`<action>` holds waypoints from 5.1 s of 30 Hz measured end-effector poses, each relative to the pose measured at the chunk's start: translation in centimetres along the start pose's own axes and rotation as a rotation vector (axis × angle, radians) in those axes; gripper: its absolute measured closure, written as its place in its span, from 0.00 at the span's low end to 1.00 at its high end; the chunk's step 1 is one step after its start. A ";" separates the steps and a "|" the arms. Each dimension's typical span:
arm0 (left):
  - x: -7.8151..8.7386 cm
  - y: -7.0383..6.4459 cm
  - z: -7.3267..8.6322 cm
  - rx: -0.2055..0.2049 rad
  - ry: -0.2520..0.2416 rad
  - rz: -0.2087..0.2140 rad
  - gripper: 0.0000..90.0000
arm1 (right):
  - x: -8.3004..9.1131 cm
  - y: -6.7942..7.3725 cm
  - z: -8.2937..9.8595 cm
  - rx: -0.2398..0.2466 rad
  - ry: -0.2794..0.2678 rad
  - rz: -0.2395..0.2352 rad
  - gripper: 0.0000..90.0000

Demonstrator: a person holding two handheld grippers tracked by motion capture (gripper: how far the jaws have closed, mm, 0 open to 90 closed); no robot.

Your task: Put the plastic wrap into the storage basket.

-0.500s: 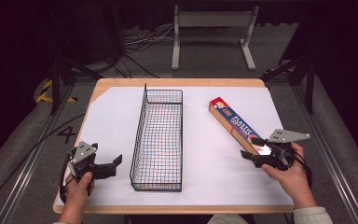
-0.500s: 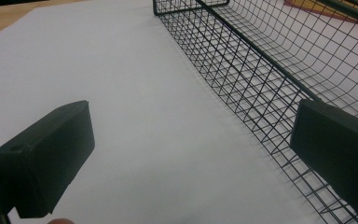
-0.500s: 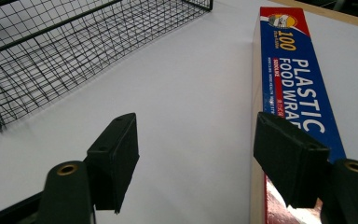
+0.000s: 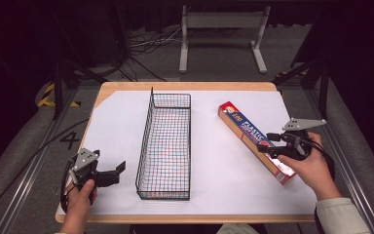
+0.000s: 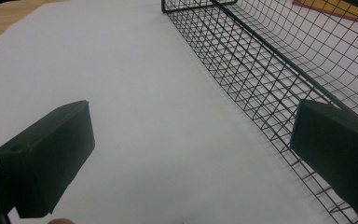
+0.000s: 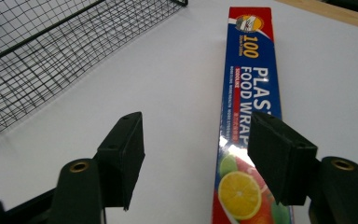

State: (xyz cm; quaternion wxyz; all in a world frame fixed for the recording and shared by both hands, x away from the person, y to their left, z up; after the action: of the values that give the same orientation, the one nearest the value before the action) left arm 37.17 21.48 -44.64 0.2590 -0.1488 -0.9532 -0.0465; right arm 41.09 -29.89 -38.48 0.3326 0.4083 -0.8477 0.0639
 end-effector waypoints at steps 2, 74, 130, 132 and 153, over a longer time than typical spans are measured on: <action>0.0 0.0 0.0 0.002 -0.002 -0.001 0.00 | 0.0 -0.6 -0.6 -0.006 -0.003 0.008 0.40; -0.7 0.1 0.5 -0.017 0.040 -0.007 0.00 | -9.2 -6.8 1.0 -0.170 0.477 0.149 0.32; -0.9 1.0 0.5 0.031 0.031 -0.032 0.00 | -6.0 -2.9 -4.1 -0.307 0.451 0.194 0.44; -0.9 0.9 0.5 0.027 0.032 -0.032 0.00 | -6.0 -2.6 -4.2 -0.319 0.449 0.199 0.44; -1.5 0.5 0.3 0.000 0.024 -0.040 0.00 | -8.2 2.2 -8.0 -0.465 0.370 0.252 0.44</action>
State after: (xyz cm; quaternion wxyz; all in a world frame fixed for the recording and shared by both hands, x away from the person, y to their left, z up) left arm 38.48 21.62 -45.66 0.2694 -0.1291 -0.9528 -0.0534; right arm 47.25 -20.10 -36.98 0.5549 0.1944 -0.8087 -0.0178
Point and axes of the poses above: each handheld gripper's, and its own axes: x roughly backward along the jaws, z roughly out of its underside, y roughly to its left, the point moved 6 cm from there along -x, roughly forward along the jaws, and after that the axes turned 10 degrees about -z, right-handed, at the moved point
